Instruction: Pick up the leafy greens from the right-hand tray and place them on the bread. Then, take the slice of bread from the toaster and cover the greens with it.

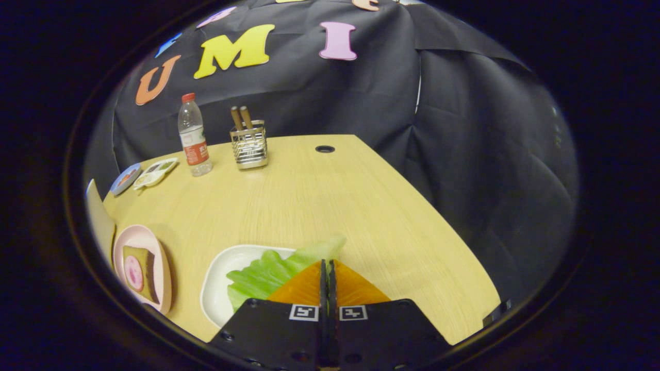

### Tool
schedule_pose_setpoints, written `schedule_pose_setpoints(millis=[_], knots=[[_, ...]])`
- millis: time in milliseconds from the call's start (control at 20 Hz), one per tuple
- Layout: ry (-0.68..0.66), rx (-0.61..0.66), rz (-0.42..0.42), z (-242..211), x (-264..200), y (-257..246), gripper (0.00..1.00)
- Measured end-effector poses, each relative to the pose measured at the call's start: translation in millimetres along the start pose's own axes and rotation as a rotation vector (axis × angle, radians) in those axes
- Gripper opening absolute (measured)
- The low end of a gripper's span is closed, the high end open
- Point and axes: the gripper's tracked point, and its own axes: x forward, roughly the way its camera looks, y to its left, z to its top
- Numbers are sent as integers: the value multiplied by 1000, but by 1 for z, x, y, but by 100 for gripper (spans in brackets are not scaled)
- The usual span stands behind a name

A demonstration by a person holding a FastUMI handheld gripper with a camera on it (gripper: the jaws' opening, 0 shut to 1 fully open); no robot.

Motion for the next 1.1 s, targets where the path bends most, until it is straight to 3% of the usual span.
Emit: schedule_pose_setpoints(millis=[250,500,1100], knots=[[-89,13,27,37,-50,2,0],[-175,-54,58,63,-105,29,0],[-221,-229,244,38,-172,180,0]])
